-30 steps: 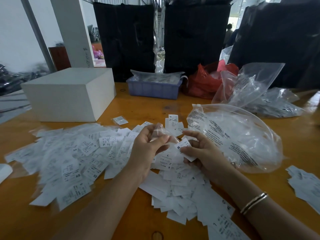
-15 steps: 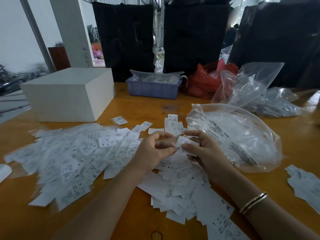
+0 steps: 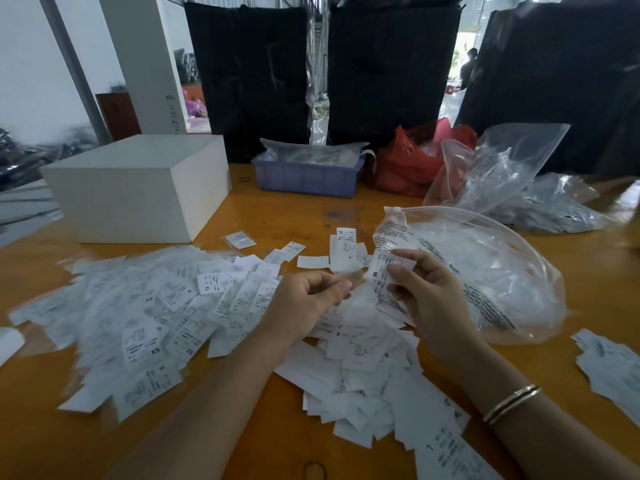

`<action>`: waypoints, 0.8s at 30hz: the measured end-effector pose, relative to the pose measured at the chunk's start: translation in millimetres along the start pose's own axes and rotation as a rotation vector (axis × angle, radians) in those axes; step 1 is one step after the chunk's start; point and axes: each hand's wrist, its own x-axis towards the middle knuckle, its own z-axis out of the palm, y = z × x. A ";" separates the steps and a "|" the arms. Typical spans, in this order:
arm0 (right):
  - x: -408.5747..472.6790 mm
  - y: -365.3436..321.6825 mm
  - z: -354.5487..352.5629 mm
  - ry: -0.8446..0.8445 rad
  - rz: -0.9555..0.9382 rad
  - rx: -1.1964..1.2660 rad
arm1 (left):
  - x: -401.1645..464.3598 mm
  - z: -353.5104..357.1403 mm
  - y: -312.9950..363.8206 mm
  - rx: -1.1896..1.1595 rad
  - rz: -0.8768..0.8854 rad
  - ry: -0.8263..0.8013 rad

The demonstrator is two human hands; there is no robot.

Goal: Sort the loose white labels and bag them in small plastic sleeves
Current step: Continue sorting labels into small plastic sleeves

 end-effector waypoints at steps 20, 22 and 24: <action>-4.4 -0.4 5.8 -0.018 -0.064 -0.113 | 0.1 -0.2 -1.7 0.019 -0.004 -0.024; -3.6 -1.3 3.9 -0.003 -0.072 -0.088 | -0.3 -0.4 -1.9 0.010 -0.001 -0.026; -2.7 -1.3 3.0 -0.013 -0.065 -0.100 | -0.5 -0.3 -1.9 0.009 0.002 -0.028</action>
